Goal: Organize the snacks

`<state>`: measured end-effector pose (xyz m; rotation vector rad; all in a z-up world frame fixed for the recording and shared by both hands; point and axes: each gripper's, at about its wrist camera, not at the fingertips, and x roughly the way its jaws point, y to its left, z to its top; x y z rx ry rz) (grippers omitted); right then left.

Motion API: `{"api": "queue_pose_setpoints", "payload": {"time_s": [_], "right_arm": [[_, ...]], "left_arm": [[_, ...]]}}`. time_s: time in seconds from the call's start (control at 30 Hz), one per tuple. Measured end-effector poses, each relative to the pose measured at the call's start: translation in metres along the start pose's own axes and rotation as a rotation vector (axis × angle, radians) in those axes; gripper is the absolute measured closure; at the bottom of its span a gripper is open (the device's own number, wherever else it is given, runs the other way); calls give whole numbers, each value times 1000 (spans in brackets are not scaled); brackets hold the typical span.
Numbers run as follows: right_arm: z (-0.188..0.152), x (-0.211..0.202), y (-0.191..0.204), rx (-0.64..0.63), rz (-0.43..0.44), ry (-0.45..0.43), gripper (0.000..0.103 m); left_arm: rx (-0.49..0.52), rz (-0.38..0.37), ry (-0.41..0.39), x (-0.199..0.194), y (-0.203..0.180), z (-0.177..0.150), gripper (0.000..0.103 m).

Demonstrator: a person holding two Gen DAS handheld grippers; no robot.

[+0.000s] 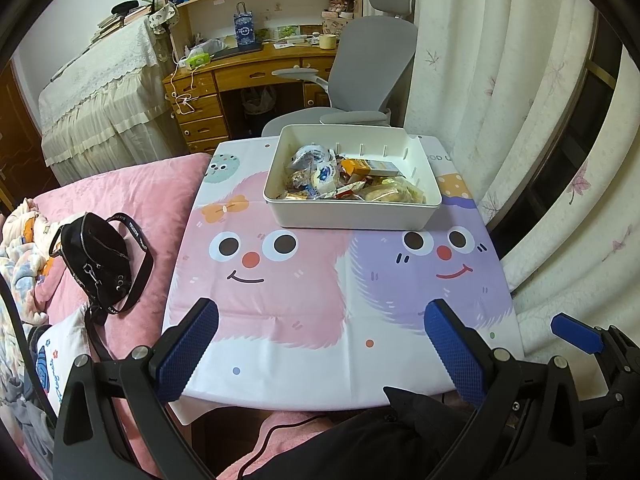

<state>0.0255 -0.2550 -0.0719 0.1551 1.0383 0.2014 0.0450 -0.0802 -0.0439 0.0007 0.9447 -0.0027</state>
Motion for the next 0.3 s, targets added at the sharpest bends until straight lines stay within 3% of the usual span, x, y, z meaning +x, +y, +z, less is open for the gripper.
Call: {"api": "queue_pose_setpoints", "payload": {"time_s": [0.3], "right_arm": [[0,0,-1,3,4,6,0]], "left_arm": [[2,1,6,1,-2,2,1]]}}
